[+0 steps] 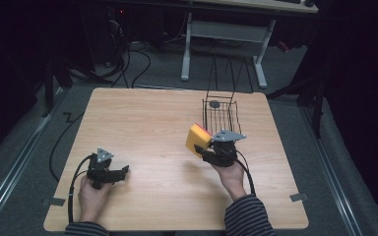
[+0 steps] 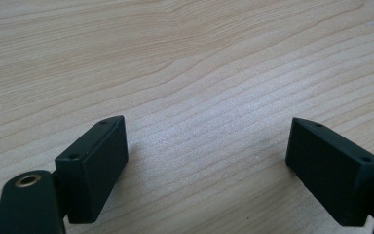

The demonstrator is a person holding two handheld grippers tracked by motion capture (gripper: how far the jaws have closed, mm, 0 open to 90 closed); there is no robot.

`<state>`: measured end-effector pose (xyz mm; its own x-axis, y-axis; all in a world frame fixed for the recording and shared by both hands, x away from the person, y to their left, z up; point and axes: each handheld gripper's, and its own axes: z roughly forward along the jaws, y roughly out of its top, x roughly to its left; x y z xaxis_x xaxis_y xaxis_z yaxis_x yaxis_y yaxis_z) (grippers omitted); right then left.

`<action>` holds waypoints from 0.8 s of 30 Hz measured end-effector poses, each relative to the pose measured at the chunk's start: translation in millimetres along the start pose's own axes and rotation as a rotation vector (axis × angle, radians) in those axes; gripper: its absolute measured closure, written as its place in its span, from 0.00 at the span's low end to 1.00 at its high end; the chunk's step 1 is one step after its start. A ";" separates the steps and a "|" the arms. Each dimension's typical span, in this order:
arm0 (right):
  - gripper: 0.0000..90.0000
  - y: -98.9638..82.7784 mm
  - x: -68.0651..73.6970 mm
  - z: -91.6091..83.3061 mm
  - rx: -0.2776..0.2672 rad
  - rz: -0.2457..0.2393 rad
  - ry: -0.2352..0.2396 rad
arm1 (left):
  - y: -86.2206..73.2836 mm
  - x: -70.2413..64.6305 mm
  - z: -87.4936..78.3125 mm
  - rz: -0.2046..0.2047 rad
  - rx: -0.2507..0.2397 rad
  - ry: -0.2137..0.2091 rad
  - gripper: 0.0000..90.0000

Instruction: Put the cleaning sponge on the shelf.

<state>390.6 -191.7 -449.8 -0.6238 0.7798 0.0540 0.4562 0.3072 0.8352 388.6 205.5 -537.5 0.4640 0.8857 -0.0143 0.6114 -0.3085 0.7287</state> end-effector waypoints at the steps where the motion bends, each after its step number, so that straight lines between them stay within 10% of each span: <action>1: 0.66 0.4 0.3 -4.4 -0.001 0.002 -0.001 | 0.0 0.0 0.0 0.000 0.000 0.000 0.18; 24: 0.66 12.0 -8.4 -48.1 -0.036 -0.002 -0.077 | 0.0 -0.1 0.1 -0.001 -0.001 0.000 0.18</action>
<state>370.9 -220.8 -414.0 -0.5734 0.8192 0.0108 0.4306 0.2901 0.8546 388.6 205.4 -537.5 0.4637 0.8859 -0.0153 0.6114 -0.3074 0.7292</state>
